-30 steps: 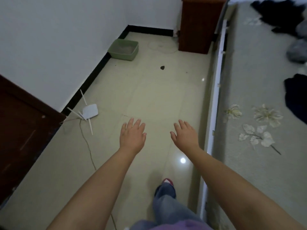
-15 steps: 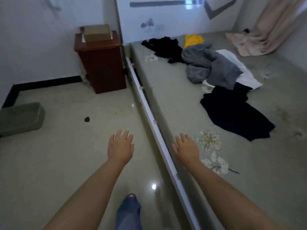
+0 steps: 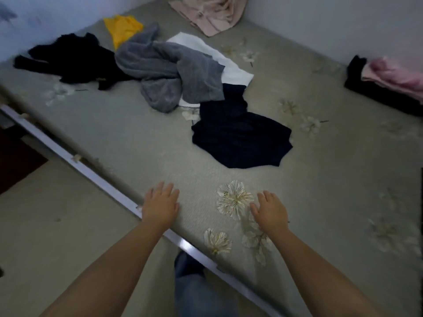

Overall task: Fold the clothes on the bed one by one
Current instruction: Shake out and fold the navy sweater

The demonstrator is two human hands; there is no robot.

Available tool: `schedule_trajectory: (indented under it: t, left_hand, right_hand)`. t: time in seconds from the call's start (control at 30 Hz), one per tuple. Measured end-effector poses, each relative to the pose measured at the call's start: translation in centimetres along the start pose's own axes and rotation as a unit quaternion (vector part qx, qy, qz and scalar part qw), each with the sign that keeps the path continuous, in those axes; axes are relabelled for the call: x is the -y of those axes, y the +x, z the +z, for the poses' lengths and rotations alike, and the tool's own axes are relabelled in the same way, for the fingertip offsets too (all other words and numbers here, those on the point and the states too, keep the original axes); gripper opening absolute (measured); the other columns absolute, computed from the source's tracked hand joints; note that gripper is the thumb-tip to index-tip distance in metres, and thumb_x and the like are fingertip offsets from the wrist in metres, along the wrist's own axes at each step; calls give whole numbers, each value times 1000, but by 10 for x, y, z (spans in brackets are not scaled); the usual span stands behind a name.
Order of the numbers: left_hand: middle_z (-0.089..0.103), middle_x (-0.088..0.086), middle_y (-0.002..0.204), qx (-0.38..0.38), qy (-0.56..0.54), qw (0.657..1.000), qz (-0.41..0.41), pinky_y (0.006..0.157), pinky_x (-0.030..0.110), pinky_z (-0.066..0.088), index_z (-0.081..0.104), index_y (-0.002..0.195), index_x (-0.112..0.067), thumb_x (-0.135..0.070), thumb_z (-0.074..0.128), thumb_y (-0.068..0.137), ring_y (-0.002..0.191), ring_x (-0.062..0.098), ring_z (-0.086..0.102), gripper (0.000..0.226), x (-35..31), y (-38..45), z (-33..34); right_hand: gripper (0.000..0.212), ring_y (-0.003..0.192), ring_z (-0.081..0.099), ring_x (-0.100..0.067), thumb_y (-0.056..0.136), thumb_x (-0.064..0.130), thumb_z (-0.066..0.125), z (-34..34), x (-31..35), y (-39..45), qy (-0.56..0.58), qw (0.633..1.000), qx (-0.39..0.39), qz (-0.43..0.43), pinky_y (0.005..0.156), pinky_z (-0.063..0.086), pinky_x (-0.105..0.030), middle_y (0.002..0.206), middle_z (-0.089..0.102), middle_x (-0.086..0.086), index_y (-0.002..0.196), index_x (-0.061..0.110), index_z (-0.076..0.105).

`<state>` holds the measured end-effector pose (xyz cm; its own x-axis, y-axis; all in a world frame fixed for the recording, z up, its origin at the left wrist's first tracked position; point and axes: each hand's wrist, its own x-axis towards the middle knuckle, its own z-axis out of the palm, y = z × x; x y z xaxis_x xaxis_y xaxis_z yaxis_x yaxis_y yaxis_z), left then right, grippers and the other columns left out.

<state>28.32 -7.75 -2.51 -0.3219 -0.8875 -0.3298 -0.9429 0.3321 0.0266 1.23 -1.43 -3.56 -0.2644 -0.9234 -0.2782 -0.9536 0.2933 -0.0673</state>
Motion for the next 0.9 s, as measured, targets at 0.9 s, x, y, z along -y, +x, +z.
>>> schedule_trajectory:
  t: [0.9]
  left_hand:
    - [44,26,134,41,-76,964,250,95,62,28,49,127,6,-46,18,95,125,41,41,68,27,254,105]
  right_hand:
    - [28,111,51,-31,86,4,47,98,6,246,109,980,-39,162,97,33,-34,113,62,-17,108,-1,64]
